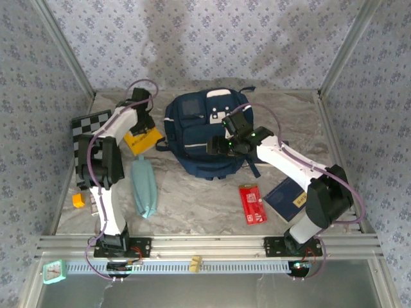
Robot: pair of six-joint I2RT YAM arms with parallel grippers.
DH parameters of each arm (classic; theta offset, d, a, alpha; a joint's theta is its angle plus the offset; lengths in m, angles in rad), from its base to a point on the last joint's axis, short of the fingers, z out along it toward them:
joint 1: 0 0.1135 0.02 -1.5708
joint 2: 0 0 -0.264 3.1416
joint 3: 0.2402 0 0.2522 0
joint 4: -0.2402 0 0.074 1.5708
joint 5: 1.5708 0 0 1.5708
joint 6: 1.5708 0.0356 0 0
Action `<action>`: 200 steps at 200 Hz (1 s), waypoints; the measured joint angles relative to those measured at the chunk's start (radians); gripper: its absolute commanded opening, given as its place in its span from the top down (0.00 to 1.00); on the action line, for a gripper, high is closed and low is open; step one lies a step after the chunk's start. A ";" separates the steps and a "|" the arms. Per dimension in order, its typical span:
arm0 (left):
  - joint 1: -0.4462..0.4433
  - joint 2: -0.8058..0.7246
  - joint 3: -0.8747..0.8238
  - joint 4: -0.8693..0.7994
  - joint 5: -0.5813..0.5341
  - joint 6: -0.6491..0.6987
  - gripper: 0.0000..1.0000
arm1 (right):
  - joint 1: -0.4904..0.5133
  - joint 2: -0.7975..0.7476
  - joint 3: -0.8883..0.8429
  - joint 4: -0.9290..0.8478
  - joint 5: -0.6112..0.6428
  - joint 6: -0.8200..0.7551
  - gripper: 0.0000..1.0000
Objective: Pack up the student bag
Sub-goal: Rotate the book at the top-left of the table.
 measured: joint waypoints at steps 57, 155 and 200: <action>-0.033 0.272 0.271 -0.118 -0.046 0.023 0.31 | 0.000 0.000 0.002 0.000 0.005 0.000 0.22; -0.047 0.040 -0.138 -0.093 -0.018 0.163 0.52 | 0.035 0.027 0.029 -0.003 0.016 0.001 0.22; 0.008 -0.142 -0.301 -0.071 0.144 0.217 0.43 | 0.139 0.133 0.107 -0.003 0.031 0.032 0.24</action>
